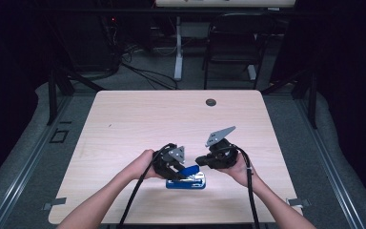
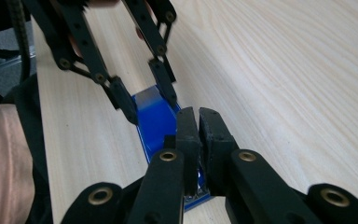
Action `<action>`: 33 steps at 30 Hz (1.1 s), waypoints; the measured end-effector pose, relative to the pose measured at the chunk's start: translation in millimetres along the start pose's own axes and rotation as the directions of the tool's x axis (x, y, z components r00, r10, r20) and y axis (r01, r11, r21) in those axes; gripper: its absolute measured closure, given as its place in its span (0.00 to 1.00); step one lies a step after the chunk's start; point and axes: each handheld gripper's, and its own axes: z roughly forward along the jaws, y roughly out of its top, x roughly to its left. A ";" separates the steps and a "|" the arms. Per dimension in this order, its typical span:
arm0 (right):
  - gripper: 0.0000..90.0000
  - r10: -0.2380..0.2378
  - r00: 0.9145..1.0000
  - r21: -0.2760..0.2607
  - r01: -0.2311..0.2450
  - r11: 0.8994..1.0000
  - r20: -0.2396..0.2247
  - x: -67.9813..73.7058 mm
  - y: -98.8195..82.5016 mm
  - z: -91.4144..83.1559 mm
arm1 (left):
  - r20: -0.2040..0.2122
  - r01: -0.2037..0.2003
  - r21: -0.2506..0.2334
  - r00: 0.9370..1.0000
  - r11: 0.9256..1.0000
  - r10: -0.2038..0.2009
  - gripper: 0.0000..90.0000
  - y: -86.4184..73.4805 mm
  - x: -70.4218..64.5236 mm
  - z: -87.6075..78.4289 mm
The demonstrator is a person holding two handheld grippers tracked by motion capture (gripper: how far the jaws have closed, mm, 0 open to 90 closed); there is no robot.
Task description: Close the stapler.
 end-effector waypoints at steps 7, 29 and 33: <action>0.97 -0.017 0.999 0.043 0.018 0.999 -0.029 4.9 -0.3 9.6 | -0.007 0.009 -0.003 1.000 1.000 -0.009 0.73 -1.0 -0.2 2.8; 1.00 -0.018 0.999 0.211 0.024 0.977 -0.027 1.4 -10.8 33.4 | -0.136 0.177 -0.041 0.974 0.983 -0.181 0.27 -50.9 2.6 -30.9; 1.00 -0.016 0.999 0.209 0.022 0.978 -0.030 1.3 -11.2 33.6 | -0.163 0.203 -0.061 0.964 0.977 -0.211 0.23 -59.7 2.1 -35.8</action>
